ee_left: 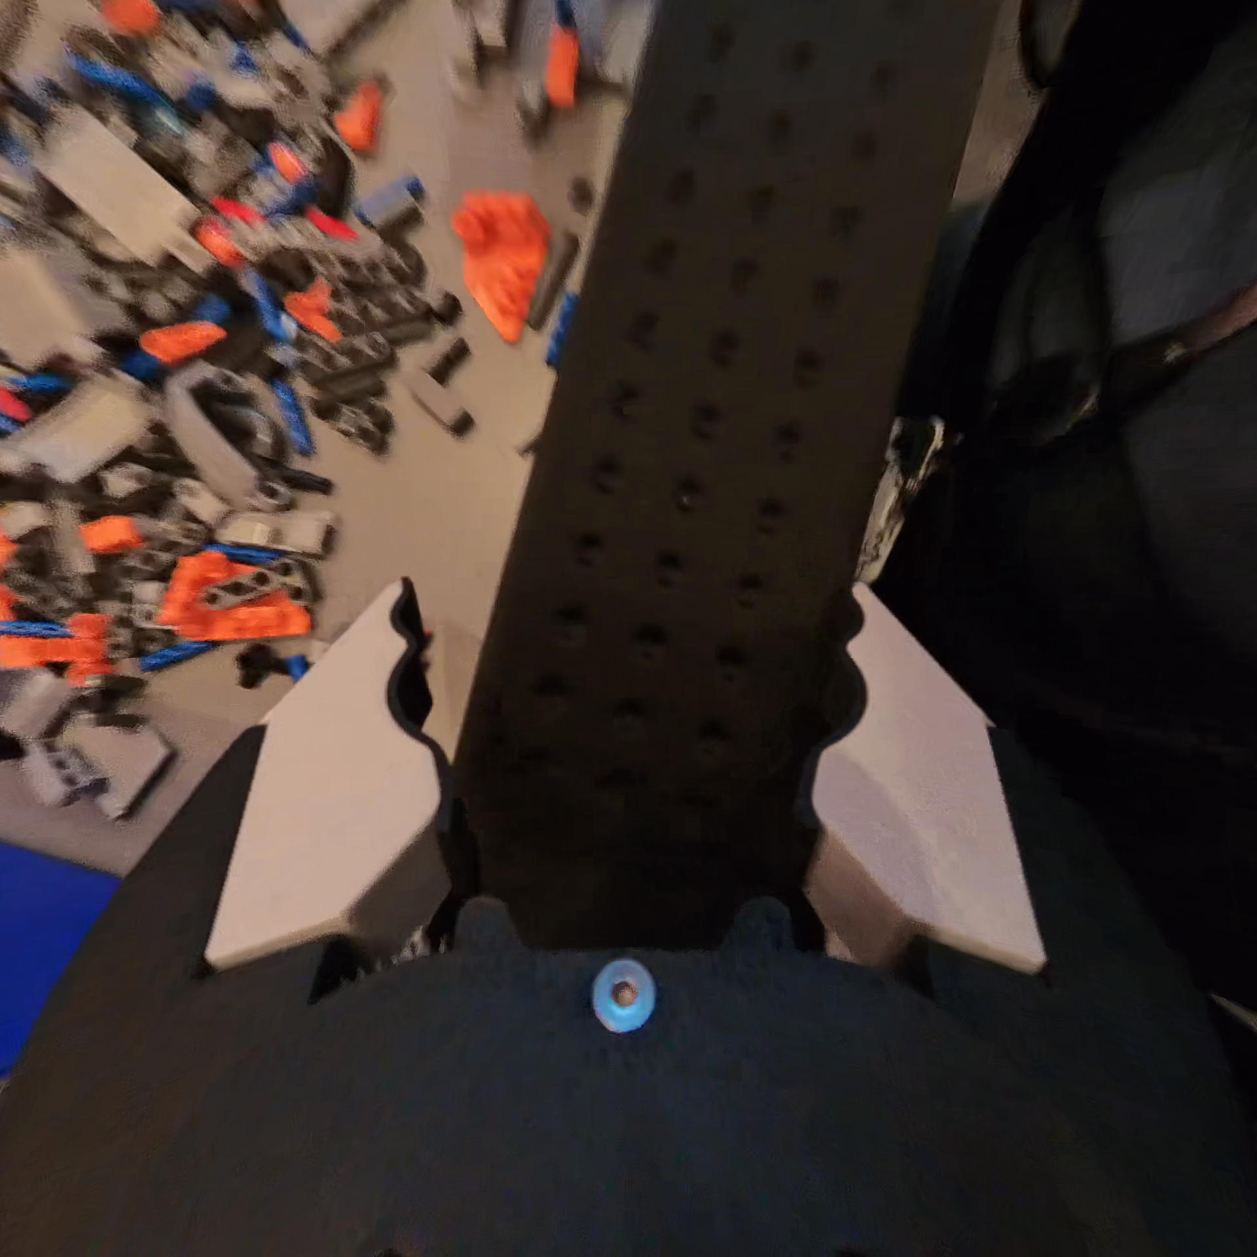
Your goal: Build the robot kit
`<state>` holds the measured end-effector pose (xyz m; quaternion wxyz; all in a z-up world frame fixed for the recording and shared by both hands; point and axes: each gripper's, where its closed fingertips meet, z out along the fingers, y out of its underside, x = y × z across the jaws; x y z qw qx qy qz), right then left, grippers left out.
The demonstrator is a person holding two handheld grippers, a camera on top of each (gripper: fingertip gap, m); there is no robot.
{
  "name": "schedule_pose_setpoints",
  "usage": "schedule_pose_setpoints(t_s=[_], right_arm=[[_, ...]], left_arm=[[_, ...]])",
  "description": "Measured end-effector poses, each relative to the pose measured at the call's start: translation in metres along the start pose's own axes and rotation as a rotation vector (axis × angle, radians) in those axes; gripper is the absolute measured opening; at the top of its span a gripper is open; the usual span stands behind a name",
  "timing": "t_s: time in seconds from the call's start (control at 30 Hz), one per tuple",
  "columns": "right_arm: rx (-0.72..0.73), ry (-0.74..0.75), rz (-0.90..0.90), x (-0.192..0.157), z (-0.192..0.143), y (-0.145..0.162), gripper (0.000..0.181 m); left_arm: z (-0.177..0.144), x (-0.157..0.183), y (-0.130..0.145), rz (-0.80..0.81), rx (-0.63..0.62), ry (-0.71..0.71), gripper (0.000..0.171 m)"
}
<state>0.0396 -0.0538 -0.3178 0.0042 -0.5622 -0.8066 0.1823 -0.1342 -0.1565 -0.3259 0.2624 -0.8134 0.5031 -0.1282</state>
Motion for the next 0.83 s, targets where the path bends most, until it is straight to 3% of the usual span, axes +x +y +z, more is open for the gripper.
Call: schedule_pose_setpoints(t_s=[0.07, 0.2, 0.3, 0.47, 0.83], right_arm=[[0.018, 0.001, -0.007, -0.003, 0.001, 0.001, 0.005], [0.047, 0.002, -0.020, -0.008, 0.001, 0.002, 0.005], [0.045, 0.017, -0.026, -0.009, 0.000, 0.002, 0.005], [0.053, 0.035, -0.032, -0.011, -0.003, 0.004, 0.005], [0.041, 0.065, -0.031, -0.021, -0.008, 0.007, 0.005]], left_arm=[[0.013, 0.001, 0.010, -0.024, -0.078, 0.013, 0.129], [0.025, 0.006, 0.014, 0.027, -0.123, 0.009, 0.133], [0.023, 0.012, 0.014, 0.047, -0.128, -0.015, 0.117], [0.019, 0.012, 0.012, 0.094, -0.093, -0.127, 0.116], [0.007, 0.015, 0.005, 0.370, 0.002, -0.621, 0.115]])
